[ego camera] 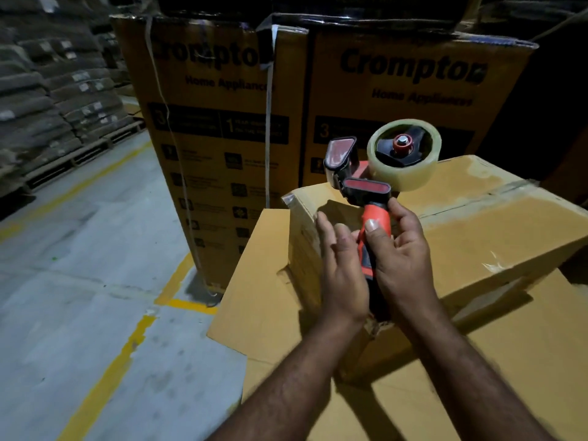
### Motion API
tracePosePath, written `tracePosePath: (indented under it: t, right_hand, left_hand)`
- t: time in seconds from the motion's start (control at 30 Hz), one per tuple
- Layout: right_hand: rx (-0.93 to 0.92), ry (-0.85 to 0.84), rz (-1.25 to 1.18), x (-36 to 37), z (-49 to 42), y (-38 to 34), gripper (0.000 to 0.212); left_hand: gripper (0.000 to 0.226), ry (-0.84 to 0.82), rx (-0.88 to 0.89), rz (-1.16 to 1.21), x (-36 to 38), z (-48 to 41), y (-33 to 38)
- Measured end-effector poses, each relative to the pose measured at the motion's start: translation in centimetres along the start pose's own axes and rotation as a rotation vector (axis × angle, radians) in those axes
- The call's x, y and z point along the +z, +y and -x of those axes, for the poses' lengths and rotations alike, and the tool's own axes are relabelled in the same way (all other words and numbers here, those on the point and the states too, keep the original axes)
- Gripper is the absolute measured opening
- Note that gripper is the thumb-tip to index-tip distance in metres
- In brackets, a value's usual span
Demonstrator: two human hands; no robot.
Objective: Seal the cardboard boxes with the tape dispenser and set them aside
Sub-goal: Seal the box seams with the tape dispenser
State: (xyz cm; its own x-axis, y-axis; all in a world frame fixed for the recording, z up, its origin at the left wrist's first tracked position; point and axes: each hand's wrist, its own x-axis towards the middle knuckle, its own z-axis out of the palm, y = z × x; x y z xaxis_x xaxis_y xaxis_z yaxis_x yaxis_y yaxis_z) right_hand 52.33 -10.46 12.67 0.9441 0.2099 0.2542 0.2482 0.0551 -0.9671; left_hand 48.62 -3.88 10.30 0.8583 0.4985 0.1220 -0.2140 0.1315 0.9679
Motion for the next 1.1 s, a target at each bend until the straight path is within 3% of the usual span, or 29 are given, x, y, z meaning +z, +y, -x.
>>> tracePosePath:
  t: [0.07, 0.23, 0.37, 0.63, 0.83, 1.1]
  right_hand:
    - [-0.034, 0.011, 0.128, 0.0, -0.2, 0.5, 0.055]
    - [0.031, 0.024, 0.065, 0.0, -1.0, 1.1, 0.057]
    - [0.016, 0.016, 0.064, 0.0, -1.1, 1.0, 0.058]
    - [-0.021, -0.027, 0.089, 0.2, -0.9, 1.5, 0.059]
    - [0.027, -0.043, -0.006, 0.3, -0.8, 1.3, 0.056]
    - [-0.002, -0.054, 0.031, 0.7, -0.8, 1.5, 0.059]
  left_hand:
    - [0.079, 0.021, 0.009, -0.103, 0.9, -0.3, 0.4]
    - [0.092, 0.052, -0.081, -0.078, 0.9, -2.1, 0.9]
    - [0.086, 0.066, -0.094, -0.099, 1.1, -3.5, 1.4]
    - [0.111, 0.127, -0.154, -0.104, 0.3, -5.9, 1.5]
    - [0.076, 0.166, -0.136, -0.095, -0.2, -7.9, 1.8]
    - [0.074, 0.232, -0.086, -0.245, 0.0, -9.6, 1.6]
